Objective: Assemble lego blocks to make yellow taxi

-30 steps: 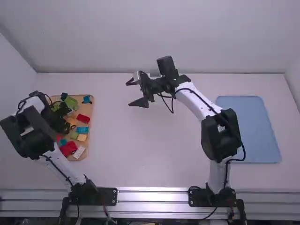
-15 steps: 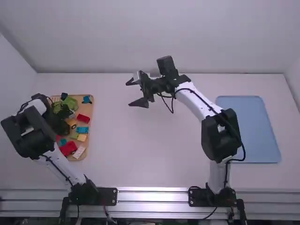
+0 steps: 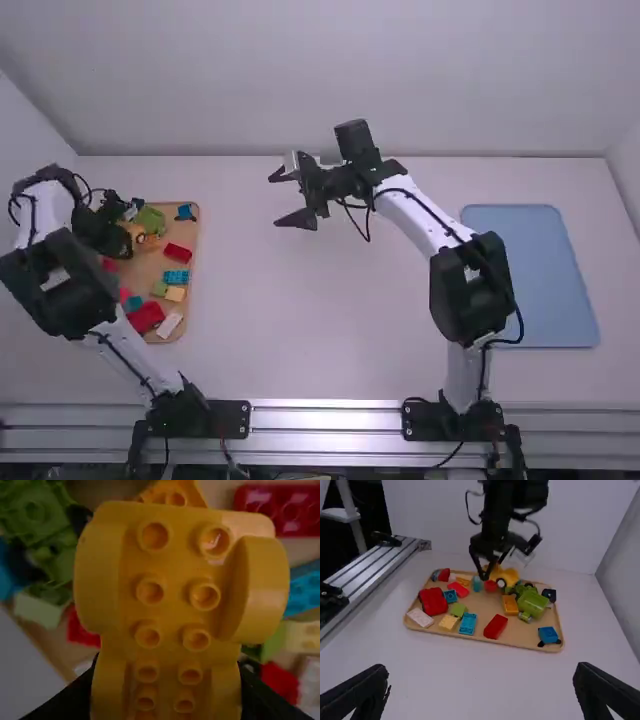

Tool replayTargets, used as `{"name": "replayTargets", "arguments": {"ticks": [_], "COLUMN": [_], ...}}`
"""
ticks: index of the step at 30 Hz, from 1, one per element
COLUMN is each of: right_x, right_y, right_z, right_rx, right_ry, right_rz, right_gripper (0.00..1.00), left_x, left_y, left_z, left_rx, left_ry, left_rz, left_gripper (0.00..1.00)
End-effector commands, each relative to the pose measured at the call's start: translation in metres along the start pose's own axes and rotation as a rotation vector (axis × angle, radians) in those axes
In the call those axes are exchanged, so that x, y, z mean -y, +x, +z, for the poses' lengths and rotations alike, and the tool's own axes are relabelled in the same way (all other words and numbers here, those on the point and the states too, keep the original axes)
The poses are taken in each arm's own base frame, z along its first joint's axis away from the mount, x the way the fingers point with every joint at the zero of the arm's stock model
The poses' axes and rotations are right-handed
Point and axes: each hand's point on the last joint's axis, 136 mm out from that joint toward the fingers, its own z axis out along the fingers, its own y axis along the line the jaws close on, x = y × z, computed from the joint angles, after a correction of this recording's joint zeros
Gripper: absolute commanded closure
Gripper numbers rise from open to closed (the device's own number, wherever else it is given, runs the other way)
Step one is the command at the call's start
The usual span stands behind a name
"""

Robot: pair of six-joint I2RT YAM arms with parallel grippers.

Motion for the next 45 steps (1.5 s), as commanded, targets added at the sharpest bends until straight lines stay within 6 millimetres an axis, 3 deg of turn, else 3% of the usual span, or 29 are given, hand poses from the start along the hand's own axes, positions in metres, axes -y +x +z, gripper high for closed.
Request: {"name": "replayTargets", "arguments": {"ticks": [1, 3, 5, 10, 13, 15, 17, 18, 20, 24, 25, 27, 29, 32, 37, 38, 43, 45], "right_x": [0.005, 0.005, 0.005, 0.007, 0.011, 0.016, 0.016, 0.015, 0.011, -0.007, -0.009, -0.022, -0.032, -0.042, -0.049, -0.050, -0.051, -0.051], "right_y": [-0.007, -0.007, -0.008, -0.014, -0.028, -0.042, -0.046, -0.052, -0.057, -0.067, -0.069, -0.076, -0.083, -0.091, -0.102, -0.105, -0.109, -0.108], "right_z": [-0.001, -0.001, -0.001, -0.009, -0.025, -0.049, -0.056, -0.070, -0.087, -0.107, -0.108, -0.118, -0.127, -0.139, -0.157, -0.161, -0.167, -0.168], "right_rx": [0.018, 0.018, 0.019, 0.021, 0.029, 0.039, 0.042, 0.044, 0.033, 0.022, 0.023, 0.022, 0.010, 0.003, -0.004, -0.004, -0.002, -0.003], "right_ry": [-0.003, -0.003, -0.003, 0.013, 0.048, 0.094, 0.108, 0.130, 0.154, 0.157, 0.155, 0.149, 0.162, 0.180, 0.225, 0.233, 0.250, 0.253], "right_rz": [-0.018, -0.019, -0.020, -0.013, 0.050, 0.142, 0.173, 0.213, 0.204, 0.162, 0.159, 0.127, 0.105, 0.075, 0.055, 0.047, 0.031, 0.031], "right_gripper": [0.01, 0.01, 0.01, 0.01, 0.01, 0.01, 0.01, 0.01, 0.01, 0.01, 0.01, 0.01, 0.01, 0.01, 0.01, 0.01, 0.01, 0.02], "left_x": [0.020, 0.038, 0.046, 0.091, 0.119, 0.154, 0.170, 0.198, 0.227, 0.276, 0.280, 0.306, 0.321, 0.343, 0.394, 0.405, 0.453, 0.462], "left_y": [-0.030, -0.046, -0.052, -0.087, -0.107, -0.128, -0.133, -0.143, -0.149, -0.145, -0.144, -0.134, -0.135, -0.133, -0.122, -0.120, -0.107, -0.099], "left_z": [-0.025, -0.037, -0.039, -0.038, -0.035, -0.033, -0.033, -0.032, -0.031, -0.017, -0.015, 0.006, 0.025, 0.043, 0.050, 0.051, 0.065, 0.069], "left_rx": [0.096, 0.123, 0.124, 0.079, 0.024, 0.010, 0.009, 0.013, 0.004, -0.037, -0.044, -0.092, -0.100, -0.111, -0.109, -0.105, -0.033, -0.032], "left_ry": [0.068, 0.108, 0.113, 0.078, 0.009, -0.023, -0.017, -0.010, -0.007, 0.031, 0.036, 0.041, -0.002, -0.052, -0.039, -0.040, 0.095, 0.144], "left_rz": [-0.049, -0.012, 0.011, 0.169, 0.255, 0.369, 0.435, 0.521, 0.594, 0.777, 0.805, 0.977, 1.052, 1.146, 1.246, 1.234, 1.198, 1.203], "left_gripper": [0.58, 0.60, 0.60, 0.62, 0.63, 0.64, 0.64, 0.67, 0.67, 0.63, 0.62, 0.59, 0.70, 0.79, 0.85, 0.98, 0.98, 0.98]}}
